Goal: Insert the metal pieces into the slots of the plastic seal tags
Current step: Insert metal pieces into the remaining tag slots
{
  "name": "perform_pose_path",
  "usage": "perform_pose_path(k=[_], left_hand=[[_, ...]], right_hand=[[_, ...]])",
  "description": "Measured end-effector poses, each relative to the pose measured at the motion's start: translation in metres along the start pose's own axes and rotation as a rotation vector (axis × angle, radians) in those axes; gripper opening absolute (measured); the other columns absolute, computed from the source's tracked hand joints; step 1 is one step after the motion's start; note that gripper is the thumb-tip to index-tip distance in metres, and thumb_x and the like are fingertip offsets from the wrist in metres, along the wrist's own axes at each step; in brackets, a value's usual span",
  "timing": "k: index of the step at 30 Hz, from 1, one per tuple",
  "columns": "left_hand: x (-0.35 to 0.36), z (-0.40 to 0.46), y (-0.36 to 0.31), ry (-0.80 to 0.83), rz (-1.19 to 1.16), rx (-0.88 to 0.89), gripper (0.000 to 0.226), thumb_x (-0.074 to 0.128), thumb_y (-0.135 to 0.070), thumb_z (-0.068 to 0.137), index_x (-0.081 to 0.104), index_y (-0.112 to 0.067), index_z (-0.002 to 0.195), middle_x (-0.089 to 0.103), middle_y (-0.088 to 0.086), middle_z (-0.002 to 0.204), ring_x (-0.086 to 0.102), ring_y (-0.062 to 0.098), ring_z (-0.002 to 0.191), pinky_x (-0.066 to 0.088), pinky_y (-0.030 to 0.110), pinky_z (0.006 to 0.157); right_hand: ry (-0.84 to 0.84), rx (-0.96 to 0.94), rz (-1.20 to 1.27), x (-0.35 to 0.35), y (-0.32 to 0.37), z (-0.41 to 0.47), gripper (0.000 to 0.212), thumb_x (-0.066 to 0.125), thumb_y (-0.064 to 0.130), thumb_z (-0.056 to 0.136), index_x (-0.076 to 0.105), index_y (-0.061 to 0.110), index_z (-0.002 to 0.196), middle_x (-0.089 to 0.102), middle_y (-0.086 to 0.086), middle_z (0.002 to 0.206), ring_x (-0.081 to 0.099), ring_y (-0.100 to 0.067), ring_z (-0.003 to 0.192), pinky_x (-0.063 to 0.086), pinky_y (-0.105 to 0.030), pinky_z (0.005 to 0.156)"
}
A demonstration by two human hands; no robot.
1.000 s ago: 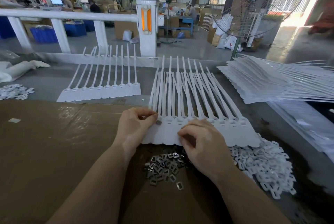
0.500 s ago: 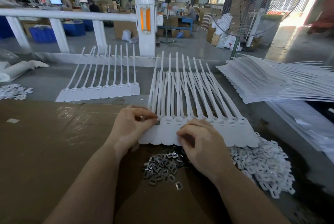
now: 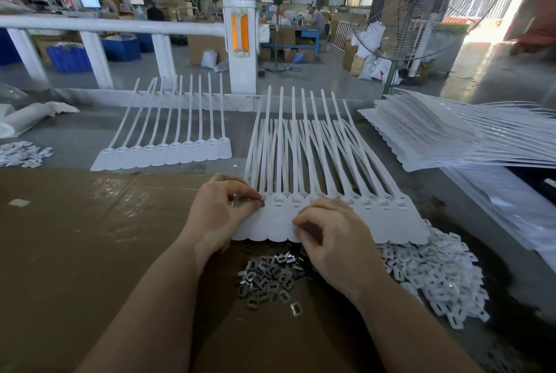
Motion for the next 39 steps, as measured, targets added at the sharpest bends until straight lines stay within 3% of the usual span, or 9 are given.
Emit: perform_pose_path(k=[5, 8, 17, 24, 27, 32, 39], left_hand=[[-0.002, 0.001, 0.006, -0.056, -0.114, -0.051, 0.013, 0.071, -0.016, 0.082, 0.069, -0.027, 0.075, 0.056, -0.007, 0.099, 0.049, 0.001, 0.079, 0.036, 0.010, 0.071], [0.002, 0.005, 0.007, -0.065, -0.070, -0.062, 0.006, 0.066, -0.019, 0.086, 0.070, -0.023, 0.083, 0.053, -0.004, 0.100, 0.048, 0.001, 0.077, 0.035, 0.005, 0.066], [0.006, 0.014, 0.006, -0.108, 0.065, -0.027, 0.010, 0.066, -0.019, 0.087, 0.072, -0.014, 0.093, 0.046, 0.000, 0.104, 0.046, 0.011, 0.092, 0.025, 0.006, 0.073], [0.005, 0.014, 0.004, -0.105, 0.052, -0.009, 0.009, 0.063, -0.020, 0.089, 0.070, -0.016, 0.093, 0.046, 0.000, 0.103, 0.045, 0.008, 0.085, 0.027, 0.006, 0.070], [-0.001, 0.012, 0.006, -0.149, -0.047, -0.026, 0.010, 0.059, -0.022, 0.091, 0.064, -0.024, 0.083, 0.053, -0.002, 0.096, 0.049, 0.005, 0.079, 0.034, 0.011, 0.063], [-0.006, 0.006, 0.014, -0.204, -0.425, -0.089, 0.018, 0.059, -0.013, 0.091, 0.064, -0.024, 0.078, 0.066, -0.007, 0.078, 0.058, -0.008, 0.065, 0.043, 0.005, 0.058], [-0.005, 0.007, 0.018, -0.210, -0.561, -0.088, 0.016, 0.061, -0.005, 0.088, 0.065, -0.020, 0.083, 0.069, -0.014, 0.068, 0.062, -0.005, 0.067, 0.045, 0.006, 0.060]], right_hand=[[-0.007, 0.008, 0.003, 0.000, 0.000, 0.000, 0.007, 0.068, 0.014, 0.080, 0.070, 0.015, 0.087, 0.065, 0.005, 0.088, 0.054, -0.011, 0.089, 0.044, -0.022, 0.084], [-0.019, 0.009, 0.002, -0.001, 0.000, -0.001, 0.006, 0.068, 0.013, 0.079, 0.070, 0.014, 0.085, 0.065, 0.005, 0.087, 0.054, -0.010, 0.088, 0.044, -0.022, 0.083], [-0.032, -0.001, 0.000, 0.000, 0.001, 0.000, 0.005, 0.069, 0.012, 0.079, 0.070, 0.014, 0.084, 0.064, 0.004, 0.085, 0.055, -0.012, 0.087, 0.047, -0.025, 0.081], [-0.030, -0.005, 0.004, -0.001, 0.002, -0.001, 0.005, 0.068, 0.012, 0.079, 0.070, 0.013, 0.084, 0.064, 0.004, 0.086, 0.055, -0.012, 0.087, 0.046, -0.022, 0.080], [-0.027, -0.003, 0.004, -0.001, 0.003, -0.001, 0.006, 0.069, 0.012, 0.079, 0.070, 0.014, 0.084, 0.064, 0.005, 0.086, 0.054, -0.011, 0.087, 0.045, -0.022, 0.081], [-0.031, 0.002, 0.006, -0.001, 0.002, -0.001, 0.006, 0.069, 0.011, 0.079, 0.070, 0.014, 0.084, 0.064, 0.006, 0.085, 0.054, -0.010, 0.086, 0.042, -0.019, 0.080], [-0.031, -0.005, 0.007, -0.001, 0.002, 0.000, 0.006, 0.069, 0.012, 0.079, 0.070, 0.014, 0.085, 0.065, 0.005, 0.087, 0.055, -0.011, 0.088, 0.045, -0.023, 0.083]])
Point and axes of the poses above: each hand's wrist, its own z-axis towards the middle knuckle, its own x-axis out of the palm, y = z × x, the point moved 8 cm from there along z, towards the middle knuckle
